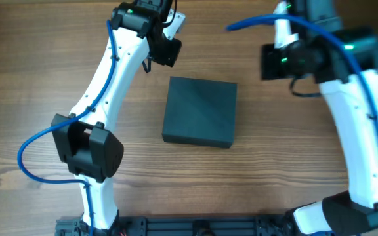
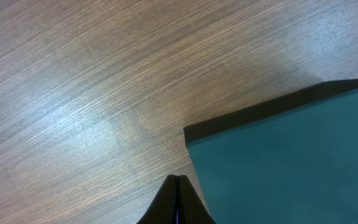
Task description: Pack container
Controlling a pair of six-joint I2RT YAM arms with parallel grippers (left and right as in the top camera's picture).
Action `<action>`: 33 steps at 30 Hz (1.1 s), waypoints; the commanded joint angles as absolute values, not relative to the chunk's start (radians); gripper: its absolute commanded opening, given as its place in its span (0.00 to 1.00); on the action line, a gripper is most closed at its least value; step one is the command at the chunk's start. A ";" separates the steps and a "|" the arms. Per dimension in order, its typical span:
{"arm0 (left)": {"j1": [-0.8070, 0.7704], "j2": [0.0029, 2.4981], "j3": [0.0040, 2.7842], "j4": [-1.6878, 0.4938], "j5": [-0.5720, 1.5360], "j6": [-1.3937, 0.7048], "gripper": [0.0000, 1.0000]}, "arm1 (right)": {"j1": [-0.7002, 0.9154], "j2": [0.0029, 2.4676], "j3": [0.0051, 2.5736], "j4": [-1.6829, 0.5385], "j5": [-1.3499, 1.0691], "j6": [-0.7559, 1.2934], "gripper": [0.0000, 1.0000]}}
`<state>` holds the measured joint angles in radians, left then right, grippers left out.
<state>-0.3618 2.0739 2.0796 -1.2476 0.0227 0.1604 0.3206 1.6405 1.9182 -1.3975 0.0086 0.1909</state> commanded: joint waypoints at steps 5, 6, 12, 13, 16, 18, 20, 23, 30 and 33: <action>-0.364 2.138 2.080 -1.236 0.038 0.176 0.04 | 0.461 1.652 1.674 -1.267 0.030 0.287 0.04; -0.365 2.142 2.080 -1.232 0.040 0.177 0.04 | 0.476 1.652 1.642 -1.246 0.028 0.292 0.04; -0.365 2.165 2.080 -1.209 0.063 0.177 0.04 | 0.539 1.652 1.485 -1.129 0.025 0.329 0.04; -0.365 2.170 2.080 -1.208 0.063 0.177 0.04 | 0.543 1.652 1.471 -1.118 0.026 0.335 0.04; -0.366 2.189 2.080 -1.208 0.063 0.176 0.04 | 0.547 1.652 1.421 -1.077 0.022 0.342 0.04; -0.368 2.203 2.080 -1.212 0.063 0.177 0.04 | 0.547 1.652 1.393 -1.060 0.019 0.344 0.04; -0.371 2.212 2.080 -1.214 0.064 0.177 0.04 | 0.547 1.652 1.374 -1.045 0.019 0.344 0.04; -0.381 2.223 2.080 -1.210 0.075 0.177 0.04 | 0.547 1.652 1.357 -1.025 0.019 0.344 0.04; -0.398 2.259 2.080 -1.208 0.079 0.176 0.04 | 0.547 1.652 1.287 -0.972 0.019 0.345 0.04; -0.406 2.276 2.080 -1.215 0.089 0.176 0.04 | 0.547 1.652 1.243 -0.941 0.016 0.352 0.04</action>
<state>-0.3950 2.2333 2.0796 -1.2079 0.0589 0.1604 0.5446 1.6485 1.2884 -0.9649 0.0086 0.3305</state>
